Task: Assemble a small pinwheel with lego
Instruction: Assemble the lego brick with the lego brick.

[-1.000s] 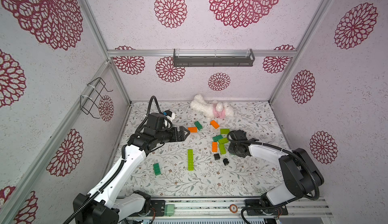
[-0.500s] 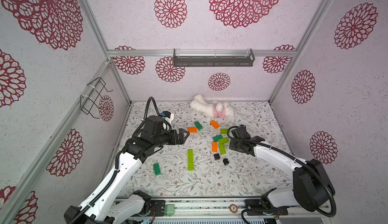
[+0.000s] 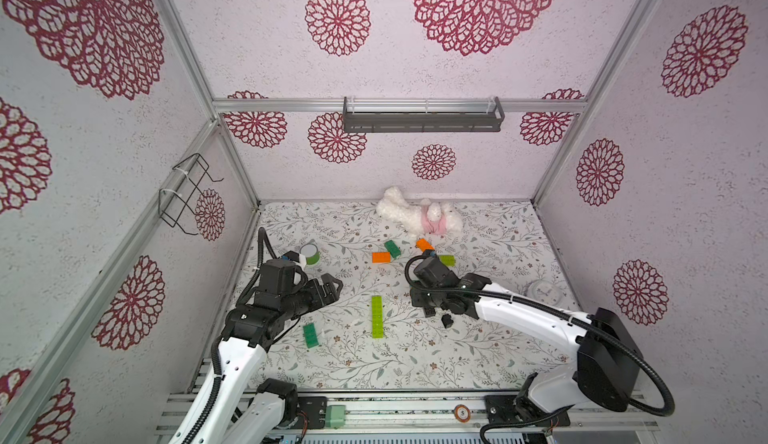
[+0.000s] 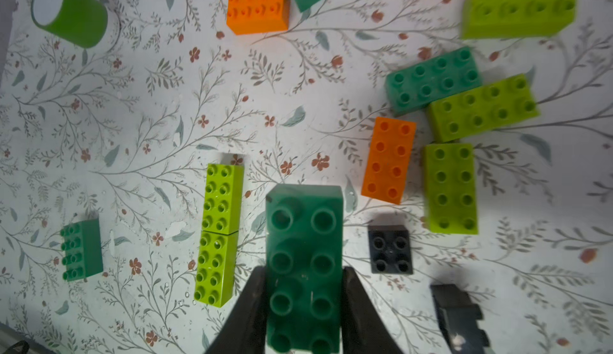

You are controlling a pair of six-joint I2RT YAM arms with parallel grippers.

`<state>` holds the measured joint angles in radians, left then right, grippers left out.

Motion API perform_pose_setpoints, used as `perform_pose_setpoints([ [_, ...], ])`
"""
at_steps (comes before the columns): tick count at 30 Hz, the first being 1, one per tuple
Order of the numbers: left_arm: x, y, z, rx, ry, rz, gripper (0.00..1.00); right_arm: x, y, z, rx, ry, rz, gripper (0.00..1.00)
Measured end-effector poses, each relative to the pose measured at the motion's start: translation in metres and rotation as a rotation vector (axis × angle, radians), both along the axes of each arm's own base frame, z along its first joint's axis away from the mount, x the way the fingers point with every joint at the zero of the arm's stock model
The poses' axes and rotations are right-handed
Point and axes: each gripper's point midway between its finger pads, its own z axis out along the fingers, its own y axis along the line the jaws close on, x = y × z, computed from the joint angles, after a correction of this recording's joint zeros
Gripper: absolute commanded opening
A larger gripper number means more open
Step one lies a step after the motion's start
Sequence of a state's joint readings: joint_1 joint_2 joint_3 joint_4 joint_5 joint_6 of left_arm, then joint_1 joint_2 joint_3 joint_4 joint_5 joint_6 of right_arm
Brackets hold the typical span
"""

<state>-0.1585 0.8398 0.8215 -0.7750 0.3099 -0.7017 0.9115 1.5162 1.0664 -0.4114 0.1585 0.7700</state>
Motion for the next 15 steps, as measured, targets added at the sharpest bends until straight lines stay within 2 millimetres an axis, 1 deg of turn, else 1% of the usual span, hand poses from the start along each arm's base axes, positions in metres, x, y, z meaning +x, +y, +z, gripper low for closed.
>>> perform_pose_setpoints([
  [3,-0.001,0.014,-0.007,-0.034,0.033,0.053,0.97,-0.009,0.023,-0.018,-0.008,0.036,0.033,0.21],
  [5,0.000,0.017,-0.004,-0.050,0.026,0.064,0.97,-0.015,0.037,-0.028,-0.012,0.054,0.053,0.21],
  [7,0.000,0.017,-0.001,-0.059,0.018,0.054,0.97,-0.021,0.050,-0.037,-0.016,0.072,0.073,0.21],
  [9,0.001,0.015,0.005,-0.061,0.001,0.034,0.97,-0.026,0.062,-0.042,-0.016,0.082,0.089,0.21],
  [12,0.002,0.013,0.017,-0.048,-0.037,0.003,0.97,-0.030,0.075,-0.043,-0.010,0.086,0.105,0.20],
  [15,0.003,0.013,0.024,-0.039,-0.072,-0.011,0.97,-0.030,0.083,-0.043,-0.003,0.087,0.110,0.20],
])
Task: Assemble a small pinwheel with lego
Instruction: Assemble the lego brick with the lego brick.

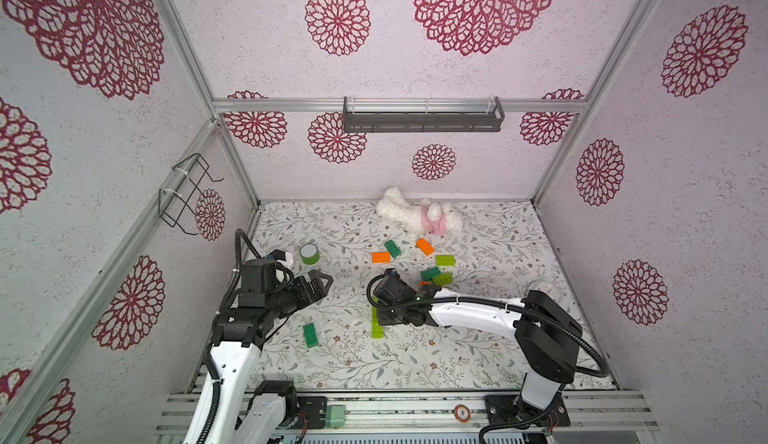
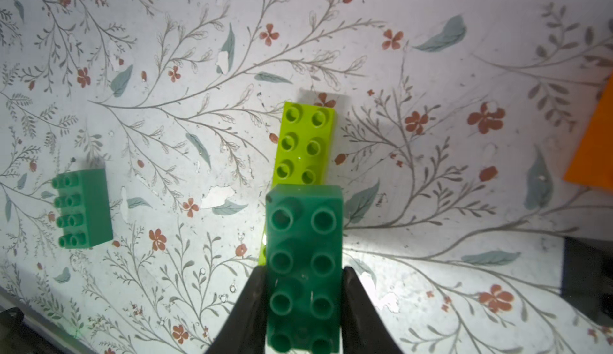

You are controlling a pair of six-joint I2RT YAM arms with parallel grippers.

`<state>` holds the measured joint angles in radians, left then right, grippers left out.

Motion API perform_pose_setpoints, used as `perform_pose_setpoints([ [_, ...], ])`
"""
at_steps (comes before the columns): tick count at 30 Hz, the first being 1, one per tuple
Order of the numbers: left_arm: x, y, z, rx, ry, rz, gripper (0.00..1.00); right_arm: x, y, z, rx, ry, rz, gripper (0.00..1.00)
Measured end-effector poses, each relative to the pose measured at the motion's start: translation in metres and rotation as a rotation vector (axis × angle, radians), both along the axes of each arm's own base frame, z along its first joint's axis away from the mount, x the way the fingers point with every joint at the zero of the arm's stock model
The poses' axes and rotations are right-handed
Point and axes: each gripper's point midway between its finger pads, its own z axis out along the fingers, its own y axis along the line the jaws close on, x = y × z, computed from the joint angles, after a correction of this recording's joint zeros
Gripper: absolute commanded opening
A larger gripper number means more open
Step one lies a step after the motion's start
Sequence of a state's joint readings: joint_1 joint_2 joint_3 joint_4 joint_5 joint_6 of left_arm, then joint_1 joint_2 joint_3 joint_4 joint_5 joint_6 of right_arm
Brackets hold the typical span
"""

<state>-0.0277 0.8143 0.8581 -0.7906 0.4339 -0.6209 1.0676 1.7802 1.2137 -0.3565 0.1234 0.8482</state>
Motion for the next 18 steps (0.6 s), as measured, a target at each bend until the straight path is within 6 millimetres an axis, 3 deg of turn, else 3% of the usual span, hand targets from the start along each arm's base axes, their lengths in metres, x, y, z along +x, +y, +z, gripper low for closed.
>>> perform_pose_setpoints([
  [10,-0.0005,-0.0003,0.0038,0.000,-0.029,-0.007,0.97,0.0045,0.0083,-0.0010,-0.009,0.004,-0.011,0.20],
  [18,-0.0007,-0.0003,0.0047,0.000,-0.034,-0.006,0.97,0.0024,0.0041,-0.0093,-0.039,0.028,-0.035,0.20],
])
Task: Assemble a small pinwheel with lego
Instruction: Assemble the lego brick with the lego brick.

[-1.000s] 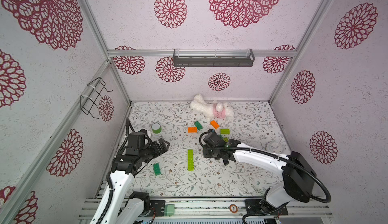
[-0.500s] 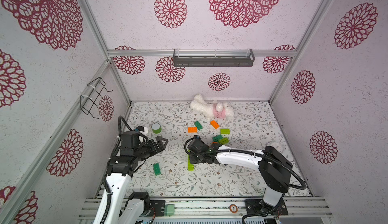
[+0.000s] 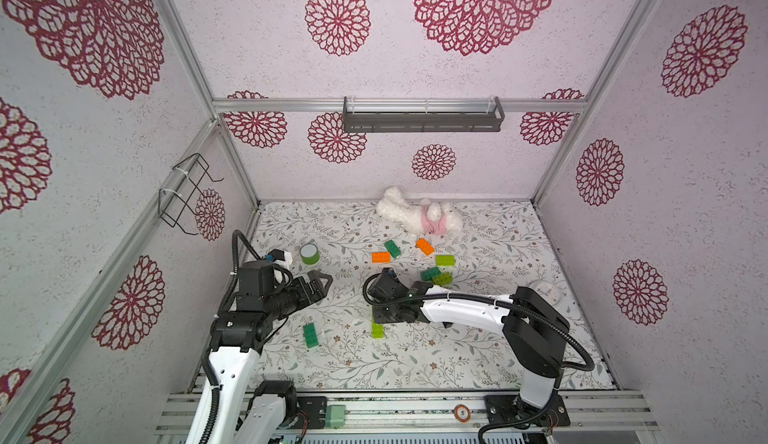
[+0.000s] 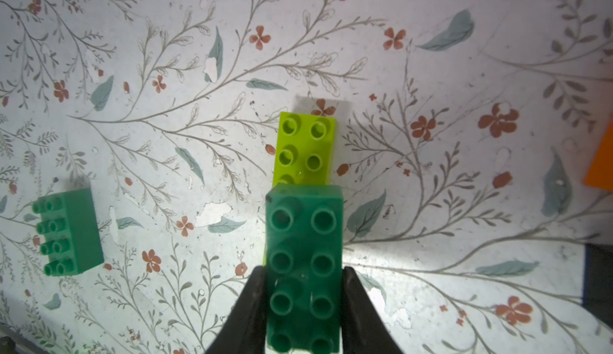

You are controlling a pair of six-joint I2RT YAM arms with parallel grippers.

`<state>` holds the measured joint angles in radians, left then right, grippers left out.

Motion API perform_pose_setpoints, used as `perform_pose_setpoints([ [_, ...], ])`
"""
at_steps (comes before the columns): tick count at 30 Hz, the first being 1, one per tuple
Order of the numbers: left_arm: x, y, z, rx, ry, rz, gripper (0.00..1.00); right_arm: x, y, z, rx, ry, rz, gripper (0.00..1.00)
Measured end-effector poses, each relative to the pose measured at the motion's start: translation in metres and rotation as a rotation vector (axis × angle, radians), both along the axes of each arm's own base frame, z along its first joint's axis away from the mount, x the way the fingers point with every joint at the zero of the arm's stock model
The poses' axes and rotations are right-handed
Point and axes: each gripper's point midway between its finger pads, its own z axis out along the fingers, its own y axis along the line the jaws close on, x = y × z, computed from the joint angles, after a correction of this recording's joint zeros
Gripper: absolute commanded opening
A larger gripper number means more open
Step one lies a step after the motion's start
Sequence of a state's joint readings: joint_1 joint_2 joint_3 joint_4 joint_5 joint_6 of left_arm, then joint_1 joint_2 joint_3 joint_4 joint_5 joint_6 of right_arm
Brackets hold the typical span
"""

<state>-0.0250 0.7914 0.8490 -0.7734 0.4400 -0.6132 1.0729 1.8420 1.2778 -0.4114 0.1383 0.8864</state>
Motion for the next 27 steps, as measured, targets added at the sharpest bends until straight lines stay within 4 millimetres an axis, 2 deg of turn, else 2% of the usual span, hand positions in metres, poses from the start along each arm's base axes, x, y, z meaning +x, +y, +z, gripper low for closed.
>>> perform_pose_setpoints([
  [10,0.001,0.000,0.001,0.000,-0.005,0.000,0.97,0.000,-0.001,-0.009,-0.025,0.010,-0.022,0.20],
  [27,-0.002,0.000,0.004,-0.001,-0.025,0.000,0.97,-0.002,0.000,-0.012,-0.049,0.002,-0.063,0.19],
])
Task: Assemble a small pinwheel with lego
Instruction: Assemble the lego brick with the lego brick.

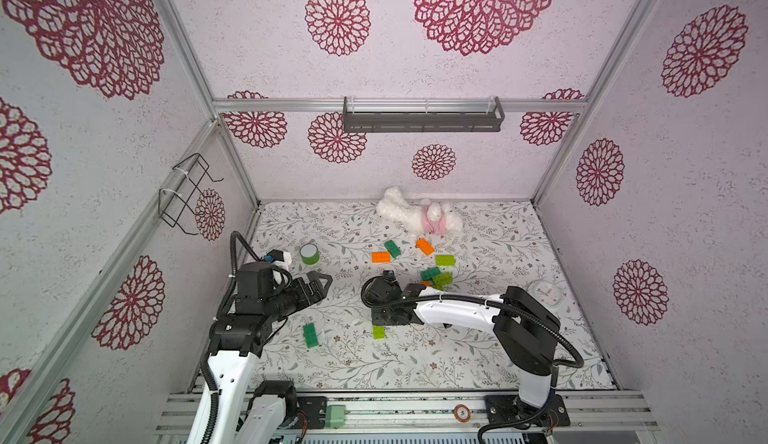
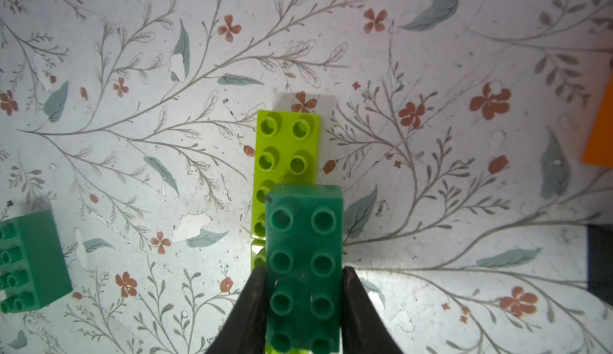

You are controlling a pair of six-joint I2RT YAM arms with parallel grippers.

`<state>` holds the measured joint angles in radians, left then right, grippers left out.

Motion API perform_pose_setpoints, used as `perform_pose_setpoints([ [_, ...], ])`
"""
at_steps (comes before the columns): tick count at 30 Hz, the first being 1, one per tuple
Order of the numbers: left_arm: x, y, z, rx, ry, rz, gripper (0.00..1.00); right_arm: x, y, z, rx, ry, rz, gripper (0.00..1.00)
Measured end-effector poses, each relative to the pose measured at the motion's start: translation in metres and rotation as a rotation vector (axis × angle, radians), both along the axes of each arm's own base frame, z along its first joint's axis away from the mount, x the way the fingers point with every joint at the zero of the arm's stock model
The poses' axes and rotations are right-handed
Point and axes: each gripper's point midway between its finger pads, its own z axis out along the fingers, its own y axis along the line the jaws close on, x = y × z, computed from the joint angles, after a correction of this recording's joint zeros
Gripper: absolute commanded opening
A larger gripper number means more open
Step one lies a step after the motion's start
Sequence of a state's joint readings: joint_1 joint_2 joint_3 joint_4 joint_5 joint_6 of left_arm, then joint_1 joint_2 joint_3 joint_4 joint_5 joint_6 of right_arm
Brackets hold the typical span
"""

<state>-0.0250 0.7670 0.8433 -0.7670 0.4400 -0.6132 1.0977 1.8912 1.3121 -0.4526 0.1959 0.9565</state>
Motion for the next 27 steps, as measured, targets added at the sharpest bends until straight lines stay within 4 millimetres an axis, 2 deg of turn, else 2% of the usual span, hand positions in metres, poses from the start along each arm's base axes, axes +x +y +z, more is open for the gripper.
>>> perform_pose_setpoints([
  [27,-0.0019,0.0007,0.0017,0.002,-0.012,0.003,0.97,0.0002,0.0028,-0.0049,-0.068,0.024,0.001,0.16],
])
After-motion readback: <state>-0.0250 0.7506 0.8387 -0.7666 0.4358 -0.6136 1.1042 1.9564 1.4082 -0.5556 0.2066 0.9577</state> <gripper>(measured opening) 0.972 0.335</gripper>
